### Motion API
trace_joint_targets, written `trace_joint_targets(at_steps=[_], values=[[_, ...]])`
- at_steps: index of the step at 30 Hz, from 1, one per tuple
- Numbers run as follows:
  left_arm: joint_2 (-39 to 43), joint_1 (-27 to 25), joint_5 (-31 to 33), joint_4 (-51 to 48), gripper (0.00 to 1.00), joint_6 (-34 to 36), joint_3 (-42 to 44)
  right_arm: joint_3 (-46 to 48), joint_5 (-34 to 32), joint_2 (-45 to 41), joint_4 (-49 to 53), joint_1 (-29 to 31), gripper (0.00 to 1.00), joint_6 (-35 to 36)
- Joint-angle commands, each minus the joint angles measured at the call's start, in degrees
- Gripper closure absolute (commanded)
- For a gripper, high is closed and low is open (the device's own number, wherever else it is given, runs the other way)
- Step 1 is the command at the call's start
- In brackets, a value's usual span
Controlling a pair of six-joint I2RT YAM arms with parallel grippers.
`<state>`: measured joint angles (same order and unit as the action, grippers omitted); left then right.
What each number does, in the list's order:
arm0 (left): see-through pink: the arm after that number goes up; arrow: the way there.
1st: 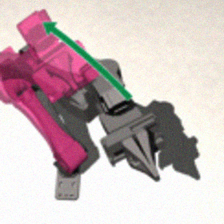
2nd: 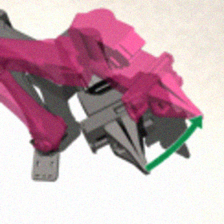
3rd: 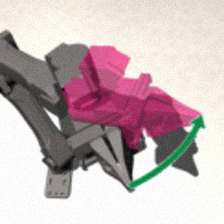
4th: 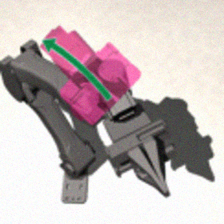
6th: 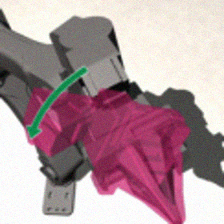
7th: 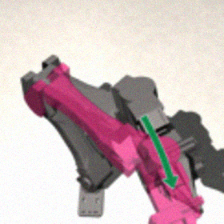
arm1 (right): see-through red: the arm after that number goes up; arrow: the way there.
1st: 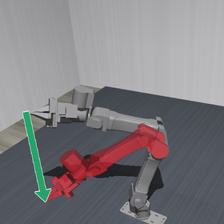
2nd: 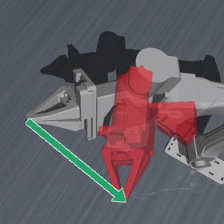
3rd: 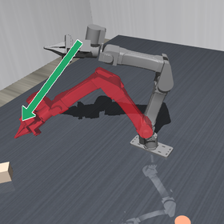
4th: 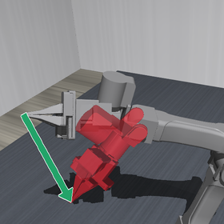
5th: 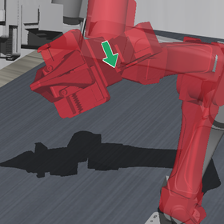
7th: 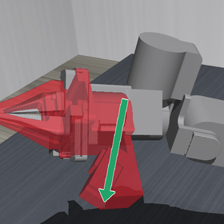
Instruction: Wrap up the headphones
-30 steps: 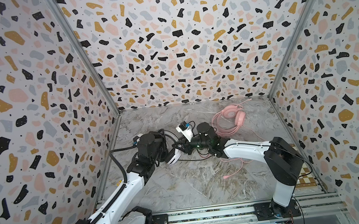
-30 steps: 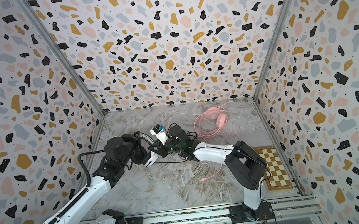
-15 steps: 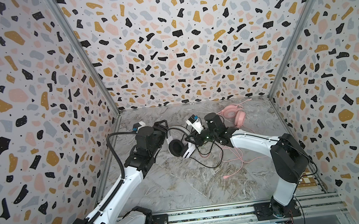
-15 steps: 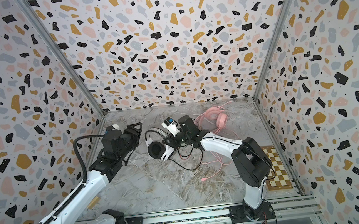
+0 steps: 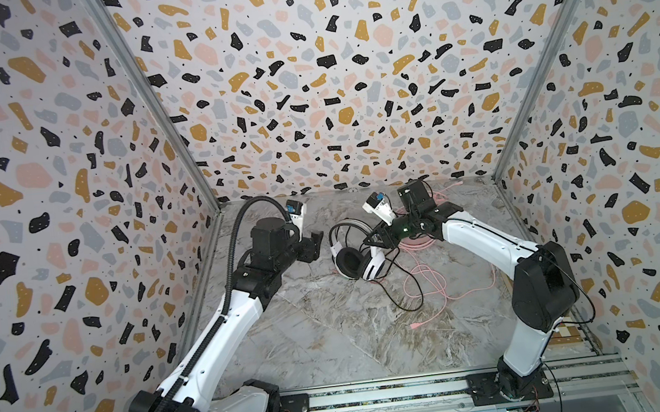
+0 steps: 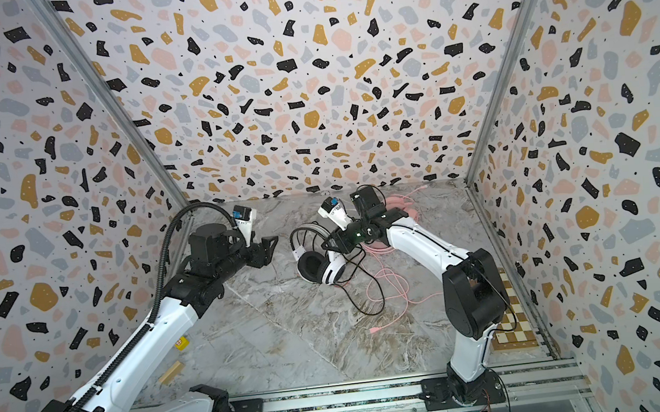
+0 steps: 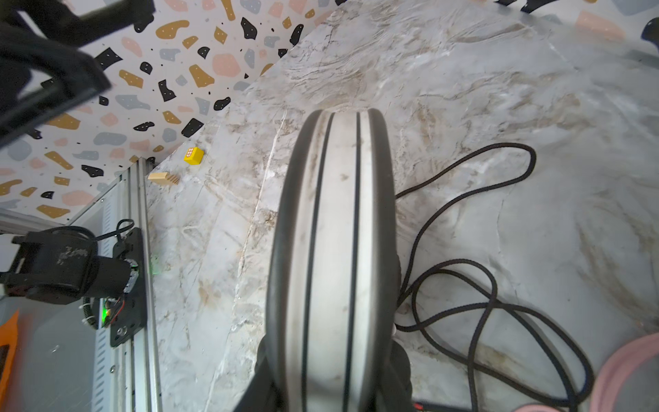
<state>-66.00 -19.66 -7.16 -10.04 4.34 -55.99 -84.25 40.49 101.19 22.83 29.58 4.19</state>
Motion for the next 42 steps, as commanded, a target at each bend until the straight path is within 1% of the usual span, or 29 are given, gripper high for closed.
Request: trace_joint_targets(at_steps=[1,3,6,8,11,14,18,21,22,26,30,31,34,38,40,42], values=[[2.0,0.1,-5.4,5.9,0.27,18.5,1.7,-2.6,7.8,-3.5,2.4,0.2,0.85,1.3],[1.6,0.1,-7.6,4.2,0.27,21.4,1.0,-1.9,9.3,-4.1,2.6,0.2,0.85,1.5],[-0.5,-0.2,-9.4,-3.5,0.30,26.1,-3.0,-2.1,10.2,-4.4,4.8,0.0,0.85,3.0],[-2.3,-1.8,-10.8,-9.6,0.31,30.4,-6.1,-2.4,11.8,-4.3,5.4,-0.1,0.85,3.4],[-4.9,-4.3,-10.7,-18.0,0.32,35.6,-10.1,-2.6,14.6,-4.4,6.2,-0.2,0.85,4.4],[-6.7,-6.0,-9.1,-23.5,0.34,38.5,-12.1,-2.3,16.4,-5.3,6.5,-0.1,0.86,5.0],[-6.0,-6.9,-9.6,-19.5,0.35,37.2,-10.6,-2.5,20.0,-5.4,7.2,0.1,0.87,5.6],[-7.5,-8.3,-10.0,-18.7,0.37,37.0,-11.5,-3.6,20.4,-4.8,9.7,1.2,0.87,7.7],[-8.4,-8.9,-9.3,-19.5,0.38,37.2,-12.3,-4.0,20.6,-4.6,10.5,1.6,0.87,8.4],[-11.3,-10.2,-4.5,-23.2,0.47,38.1,-14.6,-4.7,20.2,-3.6,12.7,3.1,0.87,10.5],[-9.1,-10.2,-1.3,-18.4,0.46,37.4,-11.8,-5.4,20.1,-2.6,14.8,4.3,0.87,12.3],[-8.3,-10.2,-0.7,-17.5,0.48,37.2,-11.1,-5.4,20.1,-2.6,14.8,4.4,0.87,12.4],[-7.1,-10.2,-0.1,-17.0,0.57,37.4,-10.7,-5.6,20.2,-2.1,14.8,4.5,0.87,12.4],[-5.8,-10.2,1.4,-15.5,0.60,37.0,-10.0,-6.5,21.2,-1.0,15.0,4.8,0.89,12.6],[-5.7,-10.2,0.6,-15.6,0.63,37.0,-9.9,-6.7,21.9,-1.1,14.9,4.9,0.89,12.6],[-6.1,-10.2,-0.9,-16.9,0.70,37.1,-10.7,-6.6,22.1,-1.1,14.3,4.9,0.88,12.3]])
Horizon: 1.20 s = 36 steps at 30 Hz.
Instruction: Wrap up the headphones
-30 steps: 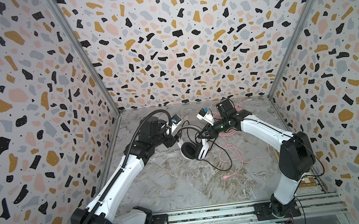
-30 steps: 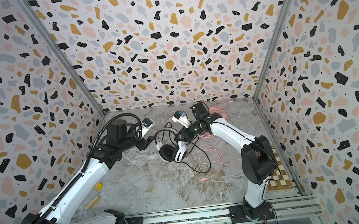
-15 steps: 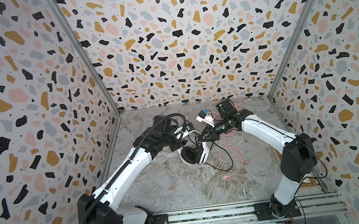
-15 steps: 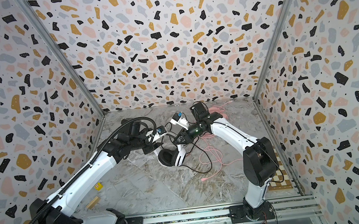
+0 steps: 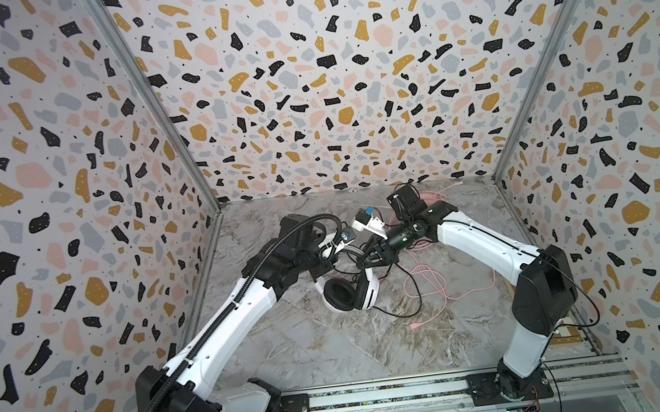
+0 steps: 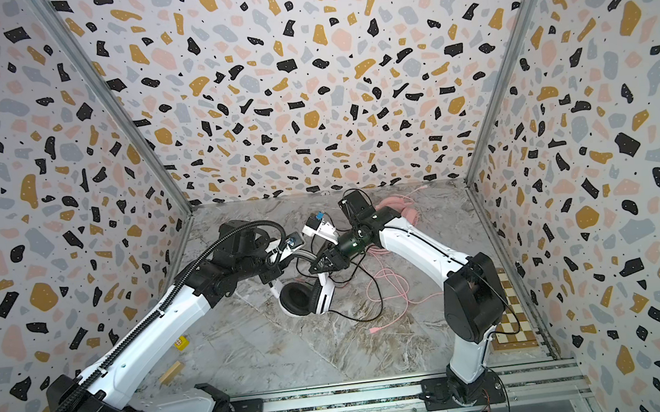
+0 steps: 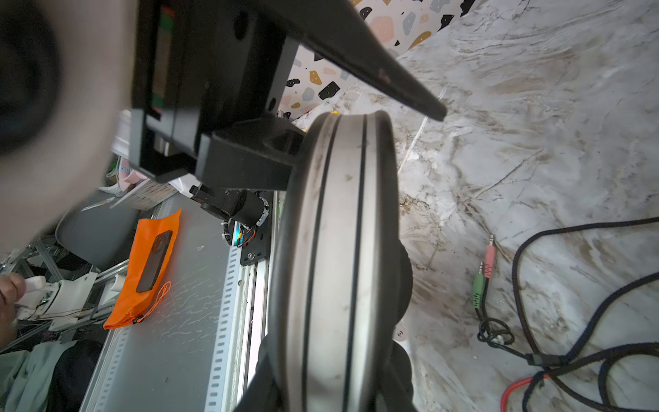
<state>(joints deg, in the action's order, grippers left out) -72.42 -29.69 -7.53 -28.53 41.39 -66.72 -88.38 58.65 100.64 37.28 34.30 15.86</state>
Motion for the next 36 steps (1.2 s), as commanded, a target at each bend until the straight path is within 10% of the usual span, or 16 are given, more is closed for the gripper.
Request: trace_joint_targets(at_steps=[1,5,9,14,19,29,36], values=[[0.0,-0.2,-0.9,0.8,0.76,0.0,-0.5,-2.4,3.8,-0.6,-0.3,0.1,0.89,0.4],[-2.1,-0.2,0.1,-2.4,0.99,-0.2,-2.2,-2.2,3.9,-0.2,-1.7,-0.3,0.88,-0.8],[-4.1,-0.3,1.5,-3.3,1.00,-2.8,-3.5,-1.3,4.3,0.0,-3.7,-0.5,0.84,-2.3],[-5.6,0.5,10.1,-3.9,1.00,-9.1,-5.9,2.4,2.8,-1.3,-9.8,-3.0,0.44,-7.5],[-4.3,8.3,5.4,-4.1,1.00,-16.0,-6.3,10.8,1.1,-5.8,-23.3,-7.7,0.18,-16.2],[5.6,19.2,-3.0,-1.3,1.00,-25.7,-7.9,21.7,-4.4,-4.6,-39.4,-9.7,0.15,-19.5],[7.6,20.5,-0.6,-8.1,1.00,-26.8,-14.1,19.4,-20.8,0.0,-35.1,-11.9,0.17,-26.3]])
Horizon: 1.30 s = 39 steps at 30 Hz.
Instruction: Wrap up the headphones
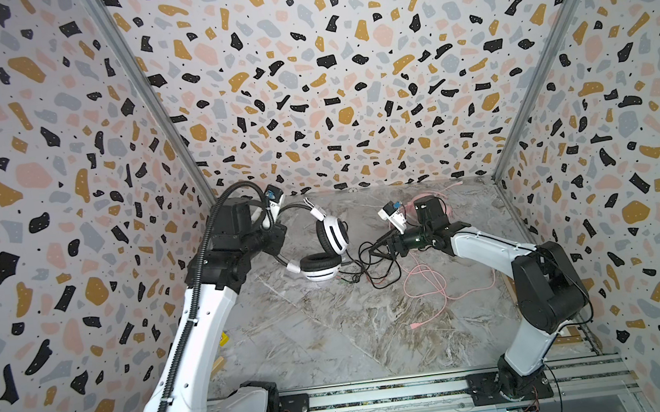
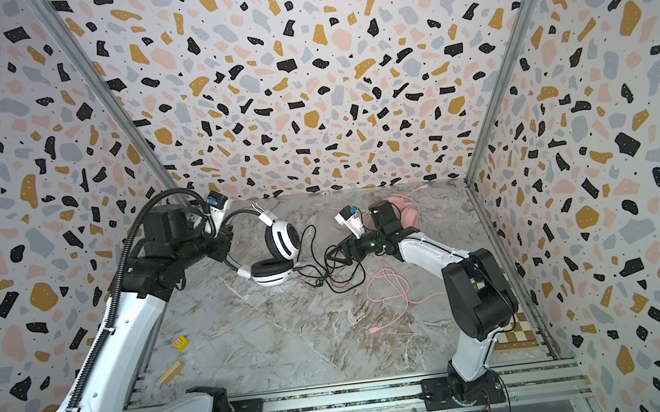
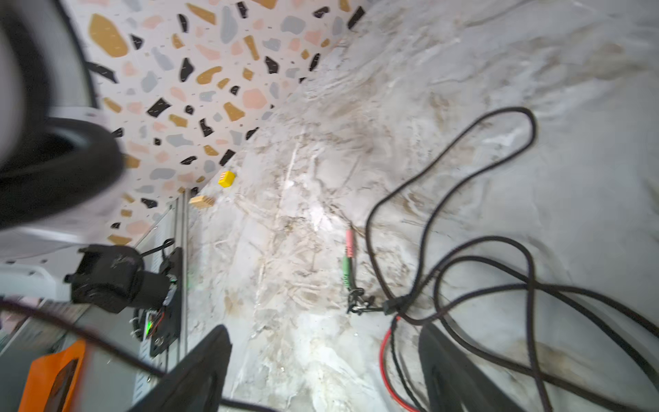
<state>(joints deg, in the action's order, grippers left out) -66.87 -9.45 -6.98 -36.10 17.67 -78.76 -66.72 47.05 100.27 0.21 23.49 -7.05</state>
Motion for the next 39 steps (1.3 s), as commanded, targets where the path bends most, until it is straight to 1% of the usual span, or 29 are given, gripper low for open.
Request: trace_joint_targets(at_steps=[1,2,3,7,10,13,15,17,18,20,27,29,31,35,37,39], values=[[2.6,0.2,-0.7,-0.5,1.00,-3.3,-1.5,-2.7,-11.4,1.2,3.8,-1.2,0.18,-3.6],[3.2,0.2,-0.1,-0.5,1.00,-3.4,-0.6,-3.1,-13.3,2.2,5.3,-1.2,0.18,-3.9],[3.8,0.3,0.1,-0.5,1.00,-3.7,0.0,-3.1,-13.8,3.4,6.4,-1.3,0.19,-4.2],[6.0,0.6,-0.3,-0.3,1.00,-4.7,0.8,-1.3,-13.5,6.1,6.4,-2.3,0.20,-6.1],[7.4,0.7,-0.9,0.5,1.00,-5.8,0.4,-0.8,-15.2,7.0,6.9,-2.9,0.21,-6.4],[6.8,0.8,-2.4,-0.7,1.00,-6.1,-1.3,-3.4,-15.8,9.2,9.5,-2.6,0.30,-5.7],[6.4,0.8,-3.2,-0.8,1.00,-6.1,-1.5,-4.5,-18.4,9.7,9.9,-1.6,0.34,-5.3],[6.3,0.8,-3.6,-0.6,1.00,-6.2,-1.3,-6.6,-22.0,10.7,12.0,-0.1,0.42,-4.2],[6.4,0.8,-3.6,-0.7,1.00,-6.2,-1.3,-7.6,-23.0,11.4,13.2,0.4,0.44,-3.6],[6.7,0.8,-3.5,-0.6,1.00,-6.2,-1.2,-8.9,-23.0,12.4,14.0,0.8,0.50,-3.1],[7.0,0.8,-3.6,-0.6,1.00,-6.0,-0.6,-12.3,-27.7,16.6,16.6,2.2,0.58,-1.9],[6.8,0.8,-3.9,-0.5,1.00,-6.0,-0.5,-12.1,-27.2,17.1,16.6,2.2,0.60,-1.4],[6.8,0.8,-3.9,-0.3,1.00,-6.0,-0.2,-11.6,-26.6,17.3,16.1,2.3,0.63,-1.4],[7.0,0.8,-4.1,-0.1,1.00,-5.9,0.1,-11.5,-28.4,18.0,15.9,3.1,0.66,-1.3],[7.1,0.9,-4.2,-0.4,1.00,-5.4,0.1,-11.7,-27.1,18.5,15.9,3.1,0.67,-0.9],[7.1,0.9,-4.3,-0.6,1.00,-4.8,0.2,-11.8,-27.1,18.7,16.0,3.1,0.70,-0.5]])
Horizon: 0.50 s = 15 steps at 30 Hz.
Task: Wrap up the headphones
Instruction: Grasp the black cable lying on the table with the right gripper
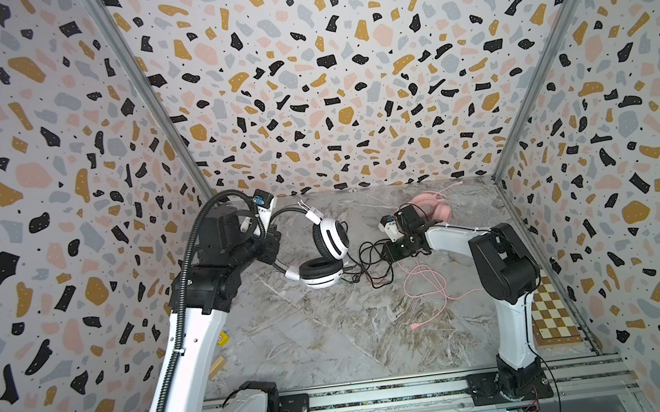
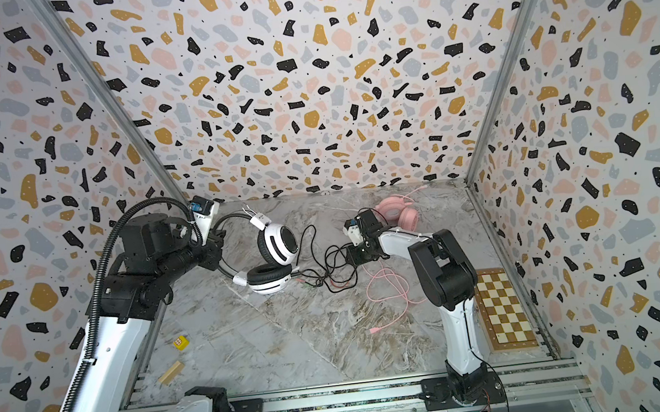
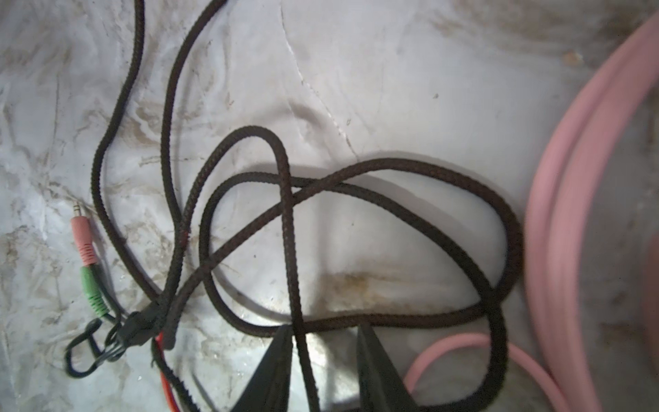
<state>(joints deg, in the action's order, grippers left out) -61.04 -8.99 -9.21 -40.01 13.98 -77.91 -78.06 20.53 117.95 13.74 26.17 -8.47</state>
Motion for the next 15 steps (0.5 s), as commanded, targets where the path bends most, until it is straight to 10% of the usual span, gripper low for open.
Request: trace_joint_targets(at_steps=[1,11,15], values=[[1.3,0.5,-2.0,3.1,1.00,-0.9,-0.7,-0.6,-1.2,0.9,2.7,0.4,0.72,1.2],[1.9,0.5,-3.4,3.5,1.00,-1.1,0.0,0.2,-13.9,0.8,5.4,4.5,0.73,2.0],[1.9,0.6,-3.7,3.3,1.00,-0.7,0.1,1.7,-9.6,0.8,3.6,2.5,0.80,1.0]])
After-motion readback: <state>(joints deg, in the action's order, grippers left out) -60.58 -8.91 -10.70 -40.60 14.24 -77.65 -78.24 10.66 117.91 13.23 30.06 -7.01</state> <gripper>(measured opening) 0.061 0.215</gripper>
